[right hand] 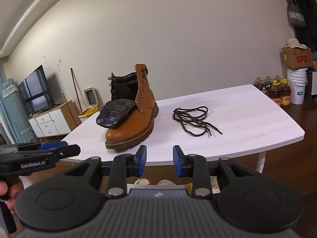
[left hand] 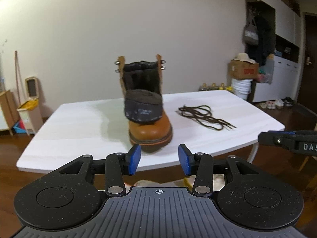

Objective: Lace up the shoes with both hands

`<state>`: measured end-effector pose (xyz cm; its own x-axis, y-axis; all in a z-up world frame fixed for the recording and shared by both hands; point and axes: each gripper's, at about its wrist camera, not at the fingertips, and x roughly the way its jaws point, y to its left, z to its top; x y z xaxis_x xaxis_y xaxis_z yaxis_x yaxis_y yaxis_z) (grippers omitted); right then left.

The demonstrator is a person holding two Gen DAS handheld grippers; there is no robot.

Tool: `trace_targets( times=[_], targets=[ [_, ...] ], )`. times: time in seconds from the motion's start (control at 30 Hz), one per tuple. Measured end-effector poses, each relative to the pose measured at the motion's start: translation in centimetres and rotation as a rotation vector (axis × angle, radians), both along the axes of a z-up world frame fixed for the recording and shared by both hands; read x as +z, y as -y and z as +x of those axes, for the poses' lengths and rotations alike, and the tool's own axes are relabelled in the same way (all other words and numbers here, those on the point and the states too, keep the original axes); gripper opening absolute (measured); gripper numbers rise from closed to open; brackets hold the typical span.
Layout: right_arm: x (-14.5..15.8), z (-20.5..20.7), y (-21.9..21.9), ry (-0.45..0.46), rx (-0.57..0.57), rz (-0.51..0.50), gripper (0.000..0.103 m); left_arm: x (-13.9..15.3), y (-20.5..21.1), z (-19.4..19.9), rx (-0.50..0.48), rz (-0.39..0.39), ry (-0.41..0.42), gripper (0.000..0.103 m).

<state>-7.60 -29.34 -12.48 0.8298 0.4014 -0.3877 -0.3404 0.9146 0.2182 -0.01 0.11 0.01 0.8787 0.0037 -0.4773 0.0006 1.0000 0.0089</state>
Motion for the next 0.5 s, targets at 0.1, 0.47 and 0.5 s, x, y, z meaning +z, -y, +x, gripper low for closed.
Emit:
trace_targets(
  times=[0.1,0.47,0.5],
  targets=[
    [0.2,0.1,0.3,-0.008,0.007,-0.010,0.032,0.1,-1.2,-0.1,-0.003,-0.043,0.001,0.046],
    [0.5,0.1,-2.3,0.006,0.050,-0.057,0.032,0.1,-0.6,-0.5,0.037,-0.009,0.008,0.046],
    [0.5,0.2,-2.2,0.005,0.051,-0.053,0.032,0.1,-0.2,-0.6,0.041,0.003,0.012,0.046]
  ],
)
